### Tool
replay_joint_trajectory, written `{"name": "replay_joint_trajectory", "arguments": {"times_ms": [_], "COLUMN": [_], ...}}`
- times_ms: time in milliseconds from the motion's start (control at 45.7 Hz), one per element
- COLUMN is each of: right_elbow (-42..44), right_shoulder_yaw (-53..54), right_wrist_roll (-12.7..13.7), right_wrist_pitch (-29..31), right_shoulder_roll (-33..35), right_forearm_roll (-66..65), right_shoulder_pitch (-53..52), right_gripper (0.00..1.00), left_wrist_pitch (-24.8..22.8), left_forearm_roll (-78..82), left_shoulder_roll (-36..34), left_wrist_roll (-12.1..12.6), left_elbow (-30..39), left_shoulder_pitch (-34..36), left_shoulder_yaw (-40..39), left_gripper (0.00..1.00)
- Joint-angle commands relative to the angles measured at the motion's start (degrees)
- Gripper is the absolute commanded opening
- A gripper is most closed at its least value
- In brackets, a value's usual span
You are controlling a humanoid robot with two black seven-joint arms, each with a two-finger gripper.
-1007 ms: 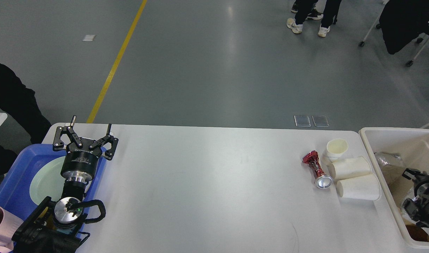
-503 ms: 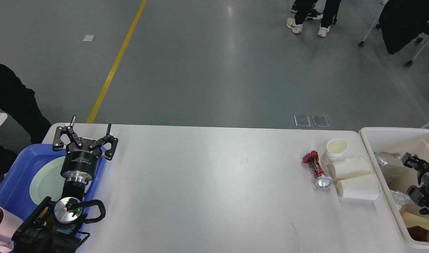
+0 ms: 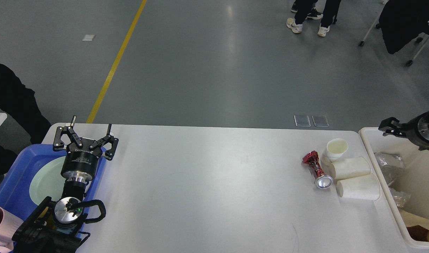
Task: Tidy desktop
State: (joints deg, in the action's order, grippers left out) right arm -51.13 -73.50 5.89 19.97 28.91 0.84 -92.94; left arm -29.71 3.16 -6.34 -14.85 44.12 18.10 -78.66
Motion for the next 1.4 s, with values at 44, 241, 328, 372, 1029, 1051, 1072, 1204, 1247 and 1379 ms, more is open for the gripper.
{"name": "replay_joint_trajectory", "arguments": {"times_ms": [44,241,328,372,1029,1051,1072,1204,1247,1379], "right_elbow": [-7.6,-17.7,-23.0,-25.5,-37.5,-37.5,-37.5,-36.8,-36.4,-34.7], "right_shoulder_yaw": [-3.4,-3.6,-3.6,-3.5,-2.5,-2.5,-2.5,-2.8,-3.0,-4.4], "right_wrist_roll": [0.9,1.1,1.2,1.3,1.4,1.4,1.5,1.4,1.4,1.4], "right_wrist_pitch": [14.4,27.0,29.2,31.5,32.6,32.2,32.0,31.1,30.6,27.0], "right_shoulder_roll": [-4.9,-8.2,-9.7,-10.8,-9.2,-9.3,-9.3,-9.1,-9.0,-7.4], "right_forearm_roll": [-0.1,0.0,0.0,0.0,0.1,0.1,0.1,0.0,0.0,0.0], "right_shoulder_pitch": [-13.7,-29.1,-34.8,-38.0,-48.6,-48.5,-48.3,-47.2,-46.2,-41.8], "right_gripper": [1.00,1.00,1.00,1.00,1.00,1.00,1.00,1.00,0.99,0.99], "left_wrist_pitch": [0.0,0.0,0.0,0.0,0.0,0.0,0.0,0.0,0.0,0.0], "left_forearm_roll": [0.0,0.0,0.0,0.0,0.0,0.0,0.0,0.0,0.0,0.0], "left_shoulder_roll": [0.0,0.0,0.0,0.0,0.0,-0.1,0.0,-0.1,-0.1,0.0], "left_wrist_roll": [0.0,0.0,0.0,0.0,0.0,0.0,0.0,0.0,0.0,0.0], "left_elbow": [0.0,0.0,0.0,0.0,0.0,0.0,0.0,0.0,0.0,0.0], "left_shoulder_pitch": [0.0,0.0,0.0,0.0,0.0,0.0,0.0,0.0,0.0,0.0], "left_shoulder_yaw": [0.0,0.0,0.0,0.0,0.0,0.0,0.0,0.0,0.0,0.0], "left_gripper": [0.96,0.96,0.96,0.96,0.96,0.96,0.96,0.96,0.96,0.96]}}
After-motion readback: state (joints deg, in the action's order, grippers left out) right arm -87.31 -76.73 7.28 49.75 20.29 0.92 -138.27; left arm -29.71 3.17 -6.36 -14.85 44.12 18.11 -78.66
